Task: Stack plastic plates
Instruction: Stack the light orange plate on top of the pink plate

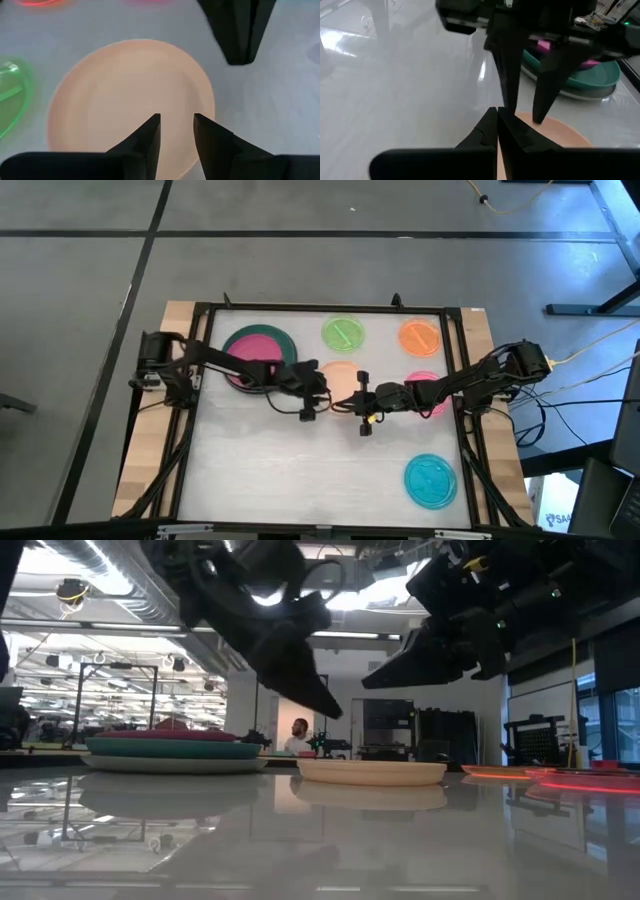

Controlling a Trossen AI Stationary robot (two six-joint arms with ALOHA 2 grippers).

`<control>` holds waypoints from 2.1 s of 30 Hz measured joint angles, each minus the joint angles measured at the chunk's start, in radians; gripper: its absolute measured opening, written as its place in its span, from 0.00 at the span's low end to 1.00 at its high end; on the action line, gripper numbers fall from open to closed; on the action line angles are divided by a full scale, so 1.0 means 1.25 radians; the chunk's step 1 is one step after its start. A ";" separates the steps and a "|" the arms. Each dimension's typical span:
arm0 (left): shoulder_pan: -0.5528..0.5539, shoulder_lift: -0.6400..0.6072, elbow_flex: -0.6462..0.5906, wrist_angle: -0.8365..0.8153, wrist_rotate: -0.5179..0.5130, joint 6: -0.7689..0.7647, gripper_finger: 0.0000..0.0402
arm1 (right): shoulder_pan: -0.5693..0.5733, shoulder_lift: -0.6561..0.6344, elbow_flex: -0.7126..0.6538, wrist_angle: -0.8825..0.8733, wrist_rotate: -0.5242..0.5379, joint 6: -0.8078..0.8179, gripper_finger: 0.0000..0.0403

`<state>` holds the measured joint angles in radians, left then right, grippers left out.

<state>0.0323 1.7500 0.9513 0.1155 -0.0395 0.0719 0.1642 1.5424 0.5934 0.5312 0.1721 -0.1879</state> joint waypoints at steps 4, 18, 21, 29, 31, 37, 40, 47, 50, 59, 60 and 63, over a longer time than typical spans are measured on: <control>-0.009 0.038 0.049 -0.002 0.000 0.008 0.27 | 0.000 -0.042 0.000 -0.053 0.004 -0.018 0.01; -0.012 0.057 0.070 -0.011 0.000 0.034 0.27 | 0.000 -0.416 -0.061 -0.331 0.062 -0.007 0.01; -0.013 0.056 0.070 -0.023 0.018 0.034 0.27 | 0.000 -0.476 -0.139 -0.266 0.042 0.024 0.01; -0.040 0.069 0.071 -0.032 0.066 0.031 0.27 | -0.001 -0.500 -0.325 -0.014 -0.004 0.110 0.01; -0.046 0.086 0.070 -0.037 0.063 0.032 0.27 | -0.001 -0.498 -0.343 0.009 0.000 0.111 0.01; -0.050 0.136 0.070 -0.055 -0.012 0.036 0.27 | -0.001 -0.497 -0.346 0.027 0.001 0.105 0.01; -0.049 0.146 0.070 -0.062 -0.016 0.036 0.27 | -0.001 -0.497 -0.346 0.030 0.002 0.104 0.01; -0.053 0.152 0.070 -0.071 -0.021 0.044 0.22 | -0.001 -0.497 -0.346 0.033 0.003 0.090 0.01; -0.054 0.152 0.070 -0.071 -0.021 0.055 0.12 | -0.001 -0.497 -0.346 0.033 0.003 0.090 0.01; -0.079 0.114 0.070 -0.089 -0.122 0.077 0.05 | -0.001 -0.497 -0.346 0.027 0.003 0.090 0.01; -0.084 0.098 0.070 -0.089 -0.129 0.077 0.05 | -0.001 -0.497 -0.346 0.027 0.003 0.090 0.01; -0.098 0.046 0.070 -0.108 -0.150 0.082 0.03 | -0.001 -0.497 -0.346 0.028 0.003 0.089 0.01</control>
<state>-0.0901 1.8074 1.0386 -0.0189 -0.2272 0.1749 0.1635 0.9207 0.1608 0.5663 0.1757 -0.0761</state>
